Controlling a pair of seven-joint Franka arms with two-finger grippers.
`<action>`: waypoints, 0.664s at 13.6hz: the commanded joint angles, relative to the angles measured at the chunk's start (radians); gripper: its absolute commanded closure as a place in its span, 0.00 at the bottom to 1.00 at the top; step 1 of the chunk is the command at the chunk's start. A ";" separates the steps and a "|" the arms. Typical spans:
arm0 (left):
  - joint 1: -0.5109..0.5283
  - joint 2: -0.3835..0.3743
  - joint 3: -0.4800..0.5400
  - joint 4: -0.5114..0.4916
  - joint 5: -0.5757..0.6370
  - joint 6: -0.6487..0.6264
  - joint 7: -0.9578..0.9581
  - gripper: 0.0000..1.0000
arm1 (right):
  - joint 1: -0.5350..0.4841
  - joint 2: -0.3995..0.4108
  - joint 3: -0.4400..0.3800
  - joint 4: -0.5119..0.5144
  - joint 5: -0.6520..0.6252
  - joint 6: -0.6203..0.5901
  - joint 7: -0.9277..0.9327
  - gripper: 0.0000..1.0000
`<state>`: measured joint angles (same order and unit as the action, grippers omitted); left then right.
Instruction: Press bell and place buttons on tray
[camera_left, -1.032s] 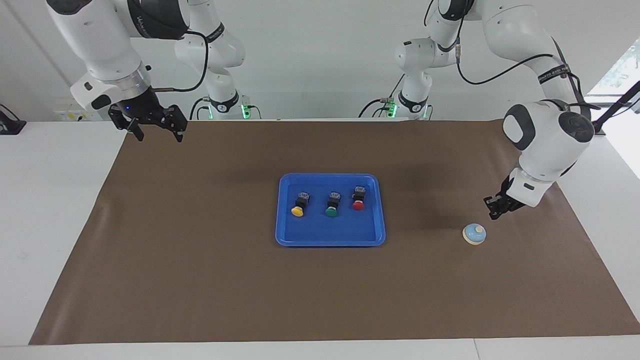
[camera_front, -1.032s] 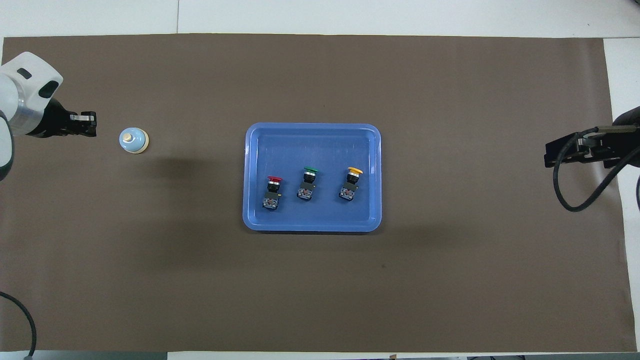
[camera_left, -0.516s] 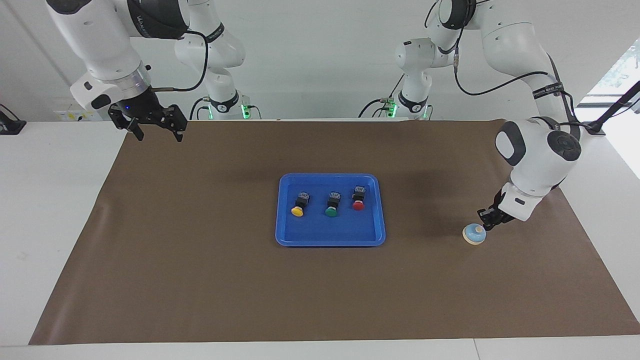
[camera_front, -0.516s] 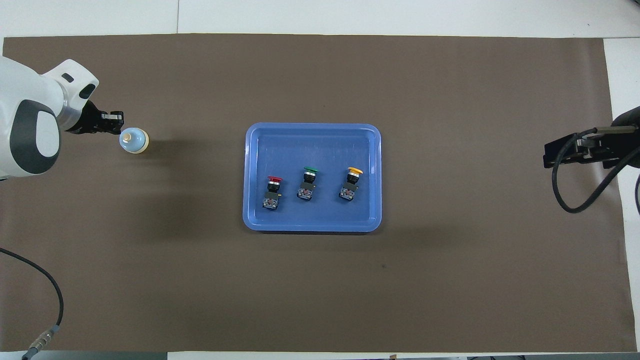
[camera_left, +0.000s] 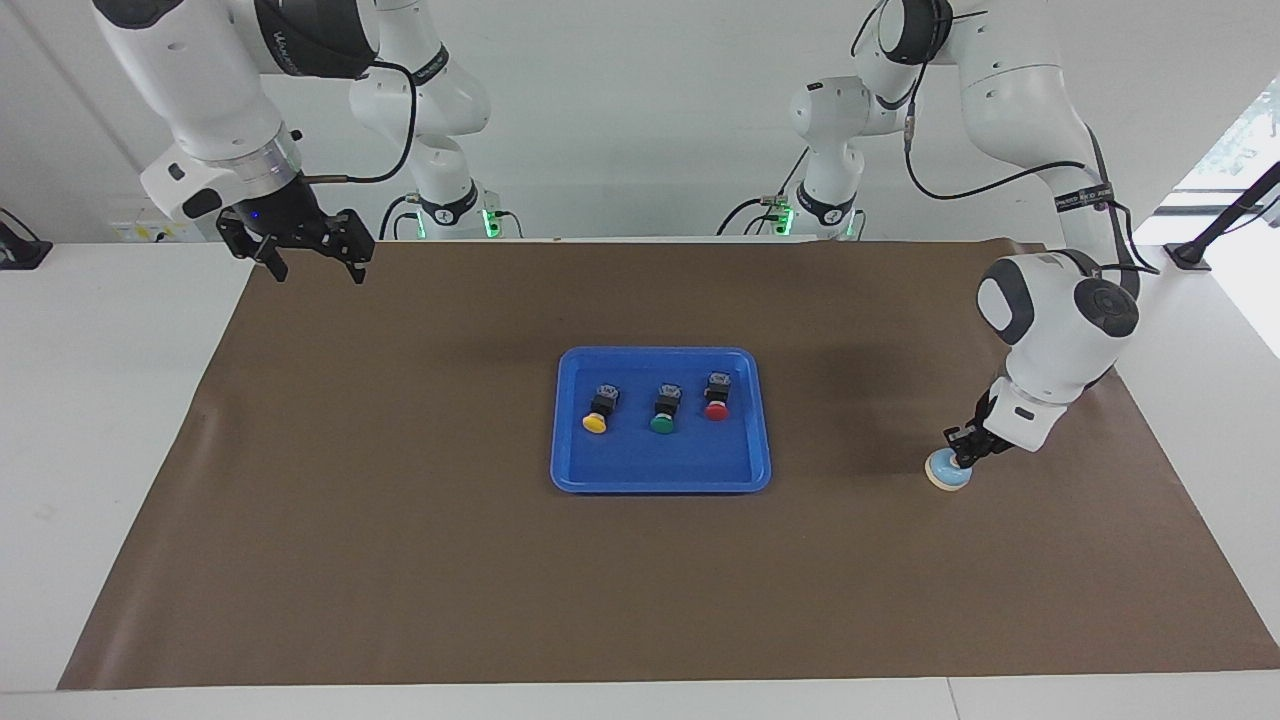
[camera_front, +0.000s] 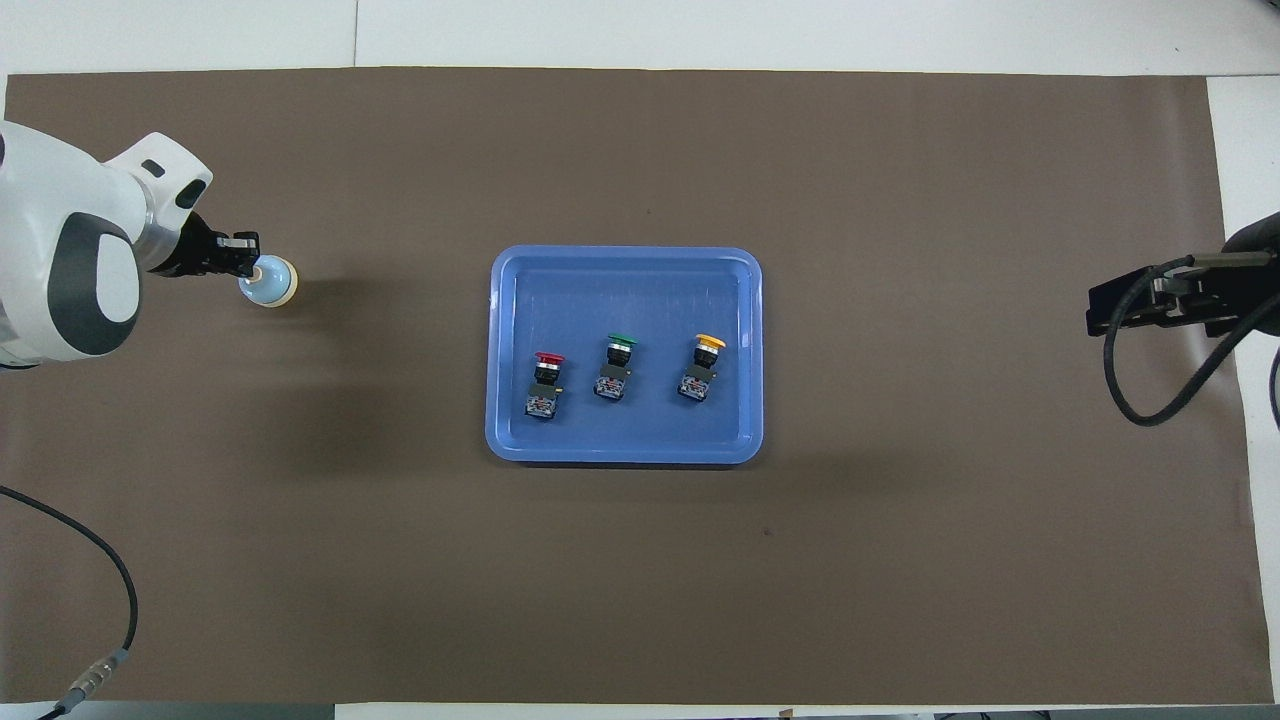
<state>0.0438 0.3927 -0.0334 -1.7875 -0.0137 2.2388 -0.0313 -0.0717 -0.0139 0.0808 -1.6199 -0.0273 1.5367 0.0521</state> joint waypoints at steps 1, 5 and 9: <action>-0.007 0.009 0.007 0.025 0.009 -0.026 -0.016 1.00 | -0.019 -0.017 0.013 -0.017 -0.006 -0.003 -0.014 0.00; -0.002 -0.055 0.006 0.189 0.011 -0.304 -0.013 1.00 | -0.019 -0.017 0.011 -0.017 -0.006 -0.003 -0.014 0.00; -0.002 -0.233 0.006 0.183 0.009 -0.430 -0.019 0.19 | -0.019 -0.017 0.013 -0.015 -0.006 -0.003 -0.014 0.00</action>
<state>0.0442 0.2446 -0.0318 -1.5780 -0.0135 1.8644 -0.0363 -0.0717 -0.0140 0.0808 -1.6199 -0.0273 1.5364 0.0520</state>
